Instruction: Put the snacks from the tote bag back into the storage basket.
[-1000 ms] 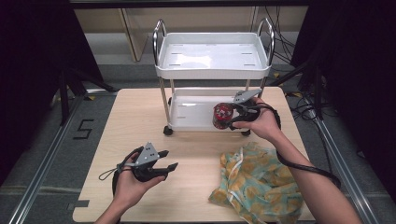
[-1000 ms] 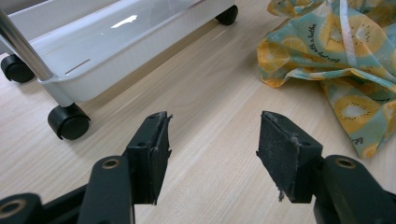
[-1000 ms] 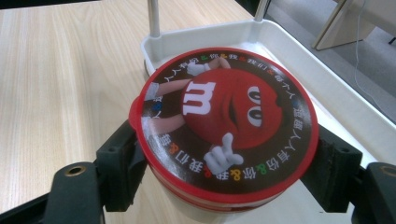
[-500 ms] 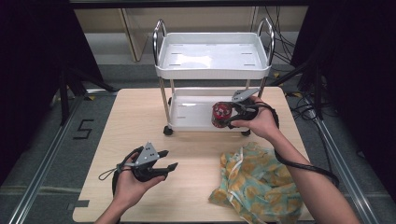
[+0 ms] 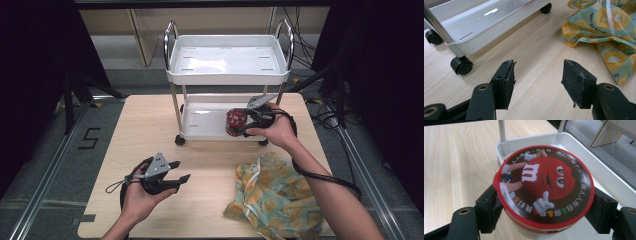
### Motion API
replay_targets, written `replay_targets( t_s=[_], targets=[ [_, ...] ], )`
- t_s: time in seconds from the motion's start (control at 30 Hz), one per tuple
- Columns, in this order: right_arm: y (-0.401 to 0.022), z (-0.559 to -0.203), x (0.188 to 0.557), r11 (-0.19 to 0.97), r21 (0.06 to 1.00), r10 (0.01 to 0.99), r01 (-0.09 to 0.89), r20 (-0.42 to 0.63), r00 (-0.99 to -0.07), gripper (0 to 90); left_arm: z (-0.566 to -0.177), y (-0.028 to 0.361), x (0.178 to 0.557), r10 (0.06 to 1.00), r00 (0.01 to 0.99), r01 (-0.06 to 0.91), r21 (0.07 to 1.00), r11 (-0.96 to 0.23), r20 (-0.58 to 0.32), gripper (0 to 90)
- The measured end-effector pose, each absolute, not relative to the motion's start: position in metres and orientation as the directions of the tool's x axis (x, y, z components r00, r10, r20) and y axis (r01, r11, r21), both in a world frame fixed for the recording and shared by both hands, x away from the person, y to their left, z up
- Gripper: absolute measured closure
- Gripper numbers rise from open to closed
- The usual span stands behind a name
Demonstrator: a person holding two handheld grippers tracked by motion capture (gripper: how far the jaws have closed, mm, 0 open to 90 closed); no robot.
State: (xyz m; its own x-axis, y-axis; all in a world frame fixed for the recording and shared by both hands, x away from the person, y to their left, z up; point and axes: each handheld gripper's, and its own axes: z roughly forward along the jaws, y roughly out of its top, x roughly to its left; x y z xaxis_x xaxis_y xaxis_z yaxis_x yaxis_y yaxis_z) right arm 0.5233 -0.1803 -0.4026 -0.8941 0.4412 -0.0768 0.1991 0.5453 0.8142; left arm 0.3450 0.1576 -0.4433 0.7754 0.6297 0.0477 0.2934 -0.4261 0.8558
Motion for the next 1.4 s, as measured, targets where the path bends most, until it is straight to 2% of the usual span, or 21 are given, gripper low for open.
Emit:
replay_targets(
  t_s=[0.17,0.2,0.3,0.4,0.57,0.63,0.73,0.97,1.17,1.23,1.4],
  targets=[
    [-0.181,-0.402,0.525,0.558,0.806,0.438,0.198,-0.083,-0.895,26.3,-0.443,0.158,0.345,0.629,0.776,0.293,0.856,-0.427,0.048,42.6],
    [-0.18,-0.401,0.524,0.541,0.811,0.446,0.224,-0.051,-0.894,26.2,-0.443,0.158,0.345,0.629,0.776,0.293,0.856,-0.427,0.048,42.6],
    [-0.18,-0.403,0.527,0.548,0.81,0.453,0.209,-0.077,-0.888,26.2,-0.444,0.157,0.344,0.643,0.766,0.317,0.857,-0.406,0.022,42.6],
    [-0.179,-0.403,0.527,0.539,0.808,0.441,0.237,-0.031,-0.897,26.2,-0.444,0.157,0.344,0.641,0.767,0.315,0.857,-0.409,0.024,42.6],
    [-0.178,-0.406,0.531,0.565,0.8,0.433,0.202,-0.079,-0.898,26.2,-0.445,0.156,0.344,0.642,0.766,0.318,0.857,-0.405,0.019,42.6],
    [-0.177,-0.407,0.532,0.549,0.809,0.438,0.212,-0.063,-0.897,26.2,-0.444,0.157,0.345,0.63,0.775,0.299,0.856,-0.422,0.04,42.6],
    [-0.177,-0.408,0.533,0.556,0.803,0.442,0.215,-0.067,-0.894,26.2,-0.445,0.157,0.344,0.639,0.769,0.318,0.857,-0.406,0.017,42.6],
    [-0.176,-0.411,0.535,0.535,0.81,0.46,0.24,-0.042,-0.887,26.2,-0.444,0.157,0.344,0.639,0.768,0.311,0.857,-0.411,0.028,42.6],
    [-0.175,-0.414,0.537,0.541,0.81,0.467,0.228,-0.064,-0.882,26.2,-0.445,0.157,0.344,0.643,0.765,0.317,0.857,-0.406,0.021,42.6],
    [-0.174,-0.415,0.537,0.526,0.817,0.473,0.236,-0.05,-0.88,26.2,-0.444,0.158,0.346,0.628,0.776,0.293,0.856,-0.427,0.048,42.6],
    [-0.173,-0.416,0.539,0.527,0.814,0.473,0.245,-0.041,-0.88,26.2,-0.445,0.157,0.344,0.643,0.765,0.317,0.858,-0.405,0.021,42.6]
  ],
)
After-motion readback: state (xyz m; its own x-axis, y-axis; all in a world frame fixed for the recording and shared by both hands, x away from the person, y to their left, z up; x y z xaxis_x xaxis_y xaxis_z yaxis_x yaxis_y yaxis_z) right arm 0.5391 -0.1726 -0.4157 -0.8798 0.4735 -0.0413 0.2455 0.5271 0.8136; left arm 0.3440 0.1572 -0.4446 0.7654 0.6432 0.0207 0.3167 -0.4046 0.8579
